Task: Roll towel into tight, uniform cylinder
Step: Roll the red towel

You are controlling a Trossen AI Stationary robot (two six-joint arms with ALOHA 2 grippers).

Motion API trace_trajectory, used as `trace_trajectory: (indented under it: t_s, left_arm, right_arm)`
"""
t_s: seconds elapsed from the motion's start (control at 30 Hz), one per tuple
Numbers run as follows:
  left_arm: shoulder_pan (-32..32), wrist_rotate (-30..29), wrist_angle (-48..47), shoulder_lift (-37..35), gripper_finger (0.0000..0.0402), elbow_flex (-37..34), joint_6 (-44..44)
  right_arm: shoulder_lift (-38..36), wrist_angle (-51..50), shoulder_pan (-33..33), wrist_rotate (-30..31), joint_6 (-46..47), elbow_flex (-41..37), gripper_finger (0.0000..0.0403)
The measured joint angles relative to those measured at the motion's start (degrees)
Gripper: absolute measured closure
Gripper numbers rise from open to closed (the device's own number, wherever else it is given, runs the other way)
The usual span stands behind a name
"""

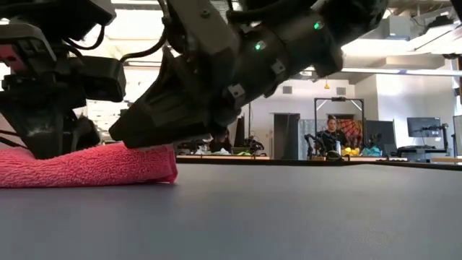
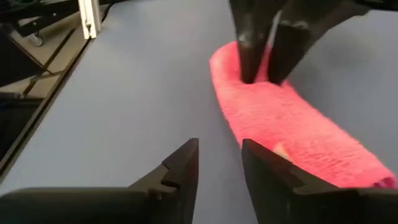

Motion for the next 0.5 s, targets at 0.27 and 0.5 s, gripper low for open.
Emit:
trace_trajectory:
  t_s: [0.27, 0.5]
  left_arm:
    - [0.78, 3.03, -2.99, -5.80, 0.0310, 2.69, 5.64]
    - [0.81, -3.53, -7.78, -11.46, 0.0310, 3.68, 8.84]
  right_arm:
    - [0.00, -4.15, -1.66, -0.09, -1.29, 0.09, 0.0291]
    - [-0.04, -7.50, -1.65, -0.28, -1.61, 0.11, 0.0310]
